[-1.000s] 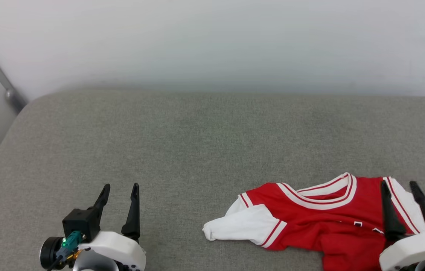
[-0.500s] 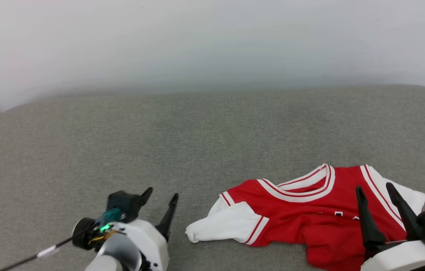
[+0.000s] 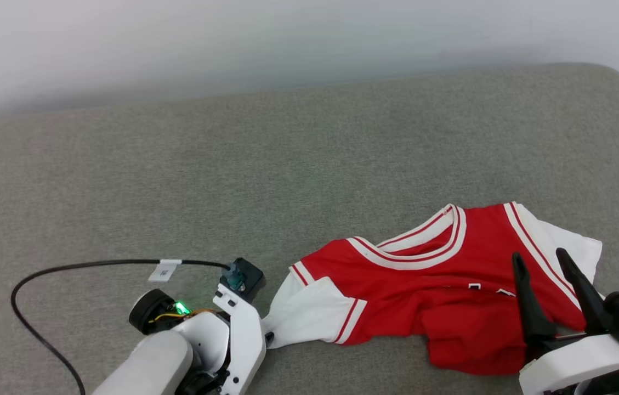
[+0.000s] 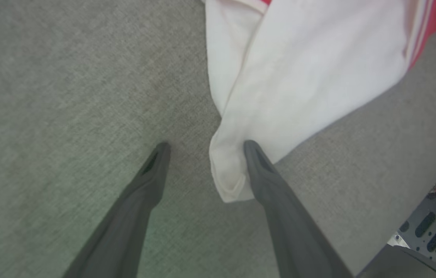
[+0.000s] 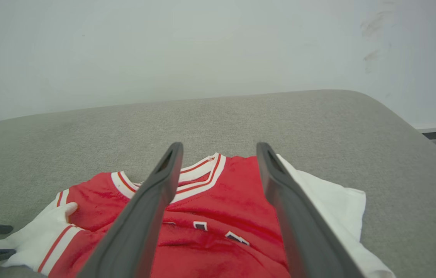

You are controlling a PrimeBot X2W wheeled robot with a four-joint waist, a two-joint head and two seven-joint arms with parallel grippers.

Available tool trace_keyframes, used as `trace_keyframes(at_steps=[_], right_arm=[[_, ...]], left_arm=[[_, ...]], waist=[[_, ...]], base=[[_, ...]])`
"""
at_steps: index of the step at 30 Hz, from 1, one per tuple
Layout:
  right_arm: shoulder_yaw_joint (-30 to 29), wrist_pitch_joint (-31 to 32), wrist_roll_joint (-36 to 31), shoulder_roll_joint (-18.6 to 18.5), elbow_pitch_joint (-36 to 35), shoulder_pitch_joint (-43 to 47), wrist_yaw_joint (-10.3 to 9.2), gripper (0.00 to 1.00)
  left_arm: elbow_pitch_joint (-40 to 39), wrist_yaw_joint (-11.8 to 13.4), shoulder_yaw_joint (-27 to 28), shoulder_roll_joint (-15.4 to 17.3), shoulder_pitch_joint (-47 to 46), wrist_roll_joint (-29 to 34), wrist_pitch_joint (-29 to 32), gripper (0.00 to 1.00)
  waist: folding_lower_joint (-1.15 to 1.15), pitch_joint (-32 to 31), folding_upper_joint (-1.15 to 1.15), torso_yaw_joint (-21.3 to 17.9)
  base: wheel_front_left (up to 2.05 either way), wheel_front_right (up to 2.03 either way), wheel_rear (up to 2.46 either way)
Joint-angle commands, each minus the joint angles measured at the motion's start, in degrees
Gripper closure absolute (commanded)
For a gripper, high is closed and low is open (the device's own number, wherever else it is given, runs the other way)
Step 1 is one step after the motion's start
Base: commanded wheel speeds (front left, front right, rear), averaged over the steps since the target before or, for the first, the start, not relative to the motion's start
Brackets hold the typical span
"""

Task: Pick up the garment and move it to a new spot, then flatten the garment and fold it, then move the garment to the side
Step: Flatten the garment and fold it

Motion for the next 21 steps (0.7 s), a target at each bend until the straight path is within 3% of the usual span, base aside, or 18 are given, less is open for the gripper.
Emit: trace_keyframes(at_steps=[1, 2, 3, 4, 5, 7, 10, 21], right_arm=[[-0.07, -0.46, 0.53, 0.20, 0.18, -0.80, -0.02, 0.00], [-0.13, -0.53, 0.69, 0.21, 0.35, -0.93, -0.02, 0.00], [-0.06, -0.66, 0.80, 0.22, 0.46, -1.08, -0.02, 0.00], [-0.09, -0.84, 0.91, 0.23, 0.56, -1.26, -0.02, 0.00], [-0.08, -0.89, 1.04, 0.23, 0.66, -1.42, -0.02, 0.00], [-0.26, -1.03, 1.44, 0.24, 0.92, -1.59, -0.02, 0.00], [-0.91, -1.06, 1.95, 0.23, 1.09, -1.55, -0.02, 0.00], [-8.69, 5.42, 5.80, 0.18, 3.82, -1.72, -0.02, 0.00]], left_arm=[[1.54, -0.07, -1.67, 0.60, 0.34, -0.45, 2.14, 0.00], [1.99, -0.10, -3.11, 0.88, 0.44, -1.50, 3.88, 0.00], [2.14, -0.14, -4.67, 1.23, 0.46, -2.26, 5.50, 0.15], [2.24, -0.19, -6.35, 1.53, 0.47, -3.12, 7.07, 0.73], [2.22, -0.21, -7.52, 1.64, 0.69, -4.53, 8.23, 1.00], [1.95, -0.23, -9.01, 2.30, 0.37, -5.84, 9.21, 1.00], [1.38, 0.14, -7.40, 3.55, -0.97, -5.70, 5.68, 1.00], [-2.89, 9.97, 0.96, 4.54, -1.01, -1.14, -14.66, 1.00]], waist=[[0.00, 0.92, 0.00, -0.84], [0.00, 1.11, 0.00, -1.02], [0.00, 1.37, 0.00, -1.23], [0.00, 1.47, 0.00, -1.34], [0.00, 1.58, 0.00, -1.44], [0.00, 1.68, 0.00, -1.53], [0.00, 1.54, 0.00, -1.17], [0.00, 0.22, 0.00, 4.24]], base=[[0.00, 0.00, 0.00], [0.00, 0.00, 0.00], [0.00, 0.00, 0.00], [0.00, 0.00, 0.00], [0.00, 0.00, 0.00], [0.00, 0.00, 0.00], [0.00, 0.00, 0.00], [0.00, 0.00, 0.00]])
